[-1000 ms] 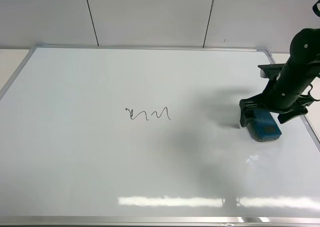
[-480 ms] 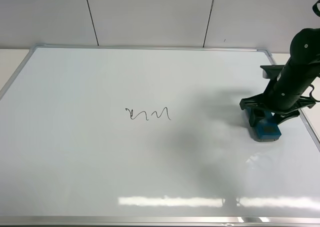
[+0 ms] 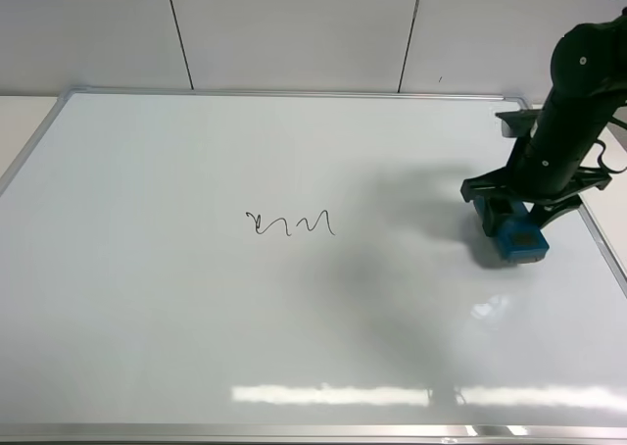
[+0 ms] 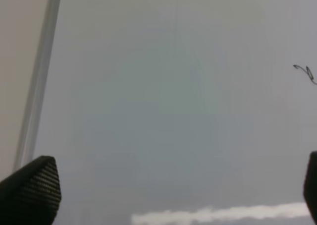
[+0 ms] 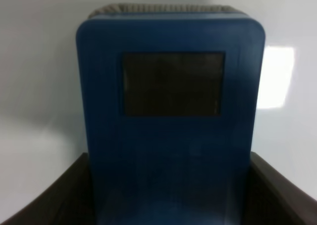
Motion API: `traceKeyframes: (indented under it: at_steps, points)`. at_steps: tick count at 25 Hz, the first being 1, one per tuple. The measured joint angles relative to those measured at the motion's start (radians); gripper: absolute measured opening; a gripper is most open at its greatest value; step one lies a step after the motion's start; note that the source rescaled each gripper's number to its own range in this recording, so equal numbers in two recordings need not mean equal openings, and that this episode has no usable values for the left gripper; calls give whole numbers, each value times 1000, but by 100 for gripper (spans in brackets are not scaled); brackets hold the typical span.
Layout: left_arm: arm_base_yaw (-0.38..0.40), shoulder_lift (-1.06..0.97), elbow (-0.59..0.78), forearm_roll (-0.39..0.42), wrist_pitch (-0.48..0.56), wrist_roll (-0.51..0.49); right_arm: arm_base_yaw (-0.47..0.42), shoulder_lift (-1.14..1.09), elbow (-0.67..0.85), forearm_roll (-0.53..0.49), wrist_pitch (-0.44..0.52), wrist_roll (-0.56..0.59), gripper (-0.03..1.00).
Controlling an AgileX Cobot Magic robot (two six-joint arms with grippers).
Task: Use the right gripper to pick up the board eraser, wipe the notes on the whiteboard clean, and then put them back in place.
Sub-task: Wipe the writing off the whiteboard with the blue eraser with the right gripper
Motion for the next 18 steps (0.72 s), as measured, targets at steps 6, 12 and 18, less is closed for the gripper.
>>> traceKeyframes:
  at_steps: [6, 12, 18]
  points:
    - [0, 0, 0, 0, 0, 0, 123, 0, -102, -2, 23, 0, 4]
    - [0, 0, 0, 0, 0, 0, 219, 12, -171, 0, 44, 0, 4]
    - [0, 0, 0, 0, 0, 0, 351, 92, -288, 16, 58, -21, 4]
